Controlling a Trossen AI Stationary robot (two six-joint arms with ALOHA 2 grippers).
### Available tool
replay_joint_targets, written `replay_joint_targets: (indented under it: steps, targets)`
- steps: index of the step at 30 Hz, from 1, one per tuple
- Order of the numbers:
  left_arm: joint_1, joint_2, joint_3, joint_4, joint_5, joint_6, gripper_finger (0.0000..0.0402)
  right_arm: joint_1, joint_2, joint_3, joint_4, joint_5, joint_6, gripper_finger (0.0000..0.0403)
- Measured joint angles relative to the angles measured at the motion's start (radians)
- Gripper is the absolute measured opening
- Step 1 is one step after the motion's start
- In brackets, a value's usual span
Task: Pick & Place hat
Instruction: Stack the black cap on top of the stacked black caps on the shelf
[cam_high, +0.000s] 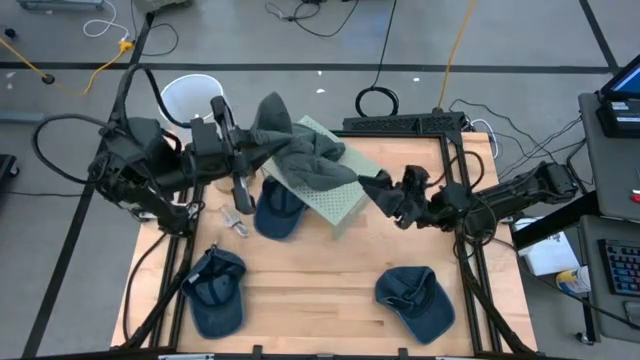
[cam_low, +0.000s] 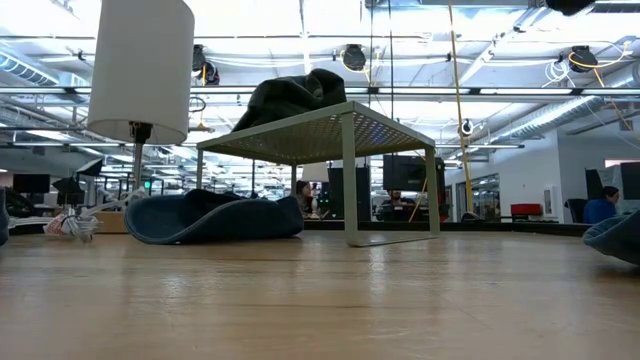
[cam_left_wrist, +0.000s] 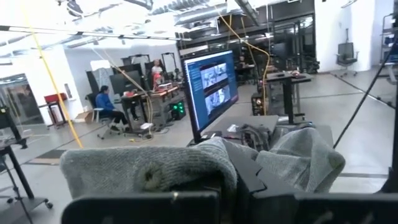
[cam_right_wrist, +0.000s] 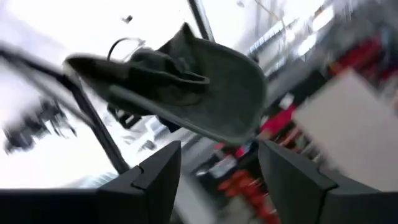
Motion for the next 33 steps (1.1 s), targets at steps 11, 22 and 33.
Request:
replay_joint_targets:
  steps: [11,22,33]
  targets:
    - [0.049,0.0,0.0,0.0,0.001,-0.019,0.0,0.023,0.02,0.285,-0.387,-0.001,-0.69,0.0208]
    - [0.061,0.0,0.0,0.0,0.004,-0.018,0.0,0.035,0.128,0.489,-0.437,0.067,-1.001,0.0208]
    - [0.06,0.0,0.0,-0.002,0.057,-0.044,0.0,0.022,0.196,0.547,-0.433,0.051,-0.999,0.0183]
